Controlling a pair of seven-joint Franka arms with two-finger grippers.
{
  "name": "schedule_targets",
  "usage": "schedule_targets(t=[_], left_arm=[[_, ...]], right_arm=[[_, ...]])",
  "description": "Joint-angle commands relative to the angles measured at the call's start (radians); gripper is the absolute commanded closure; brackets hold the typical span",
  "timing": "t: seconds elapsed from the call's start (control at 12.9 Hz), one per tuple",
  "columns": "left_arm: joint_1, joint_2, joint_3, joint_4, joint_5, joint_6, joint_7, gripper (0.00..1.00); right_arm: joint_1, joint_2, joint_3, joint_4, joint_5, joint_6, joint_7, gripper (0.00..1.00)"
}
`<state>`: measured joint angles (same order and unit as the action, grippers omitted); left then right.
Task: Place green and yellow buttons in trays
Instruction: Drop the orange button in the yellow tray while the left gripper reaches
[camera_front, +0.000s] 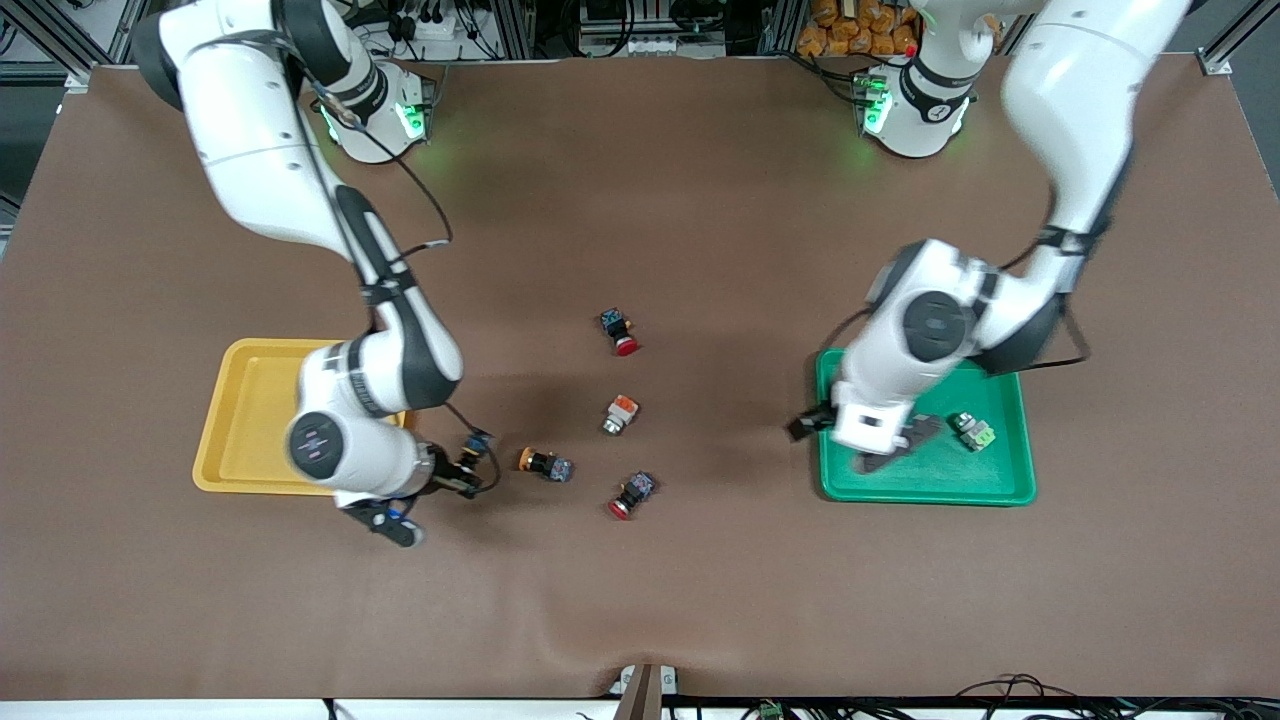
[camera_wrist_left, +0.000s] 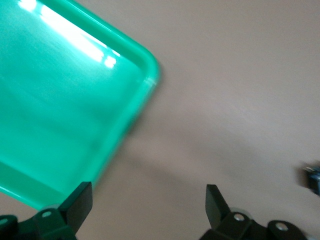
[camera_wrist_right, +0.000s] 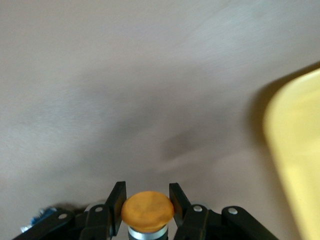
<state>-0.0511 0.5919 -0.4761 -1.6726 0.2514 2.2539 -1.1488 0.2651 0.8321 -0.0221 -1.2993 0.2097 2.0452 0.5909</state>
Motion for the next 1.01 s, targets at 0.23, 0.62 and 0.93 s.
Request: schedule_targets(t=[0.23, 0.62, 0.93], left_arm=[[-0.238, 0.218, 0.065, 0.273, 0.014, 0.018, -0.172, 0.0], [-0.377, 0.338, 0.145, 0.401, 0.006, 0.152, -0.409, 0.0], [-0.427, 0.381, 0.146, 0.412, 0.006, 0.249, -0.572, 0.0]], right_arm=[[-0.184, -0.067, 0.016, 0.012, -0.015, -0.19, -0.311, 1.0], [-0.315, -0.065, 0.018, -0.066, -0.058, -0.183, -0.587, 1.0], [-0.437, -0.056, 0.019, -0.145, -0.052, -0.11, -0.84, 1.0]])
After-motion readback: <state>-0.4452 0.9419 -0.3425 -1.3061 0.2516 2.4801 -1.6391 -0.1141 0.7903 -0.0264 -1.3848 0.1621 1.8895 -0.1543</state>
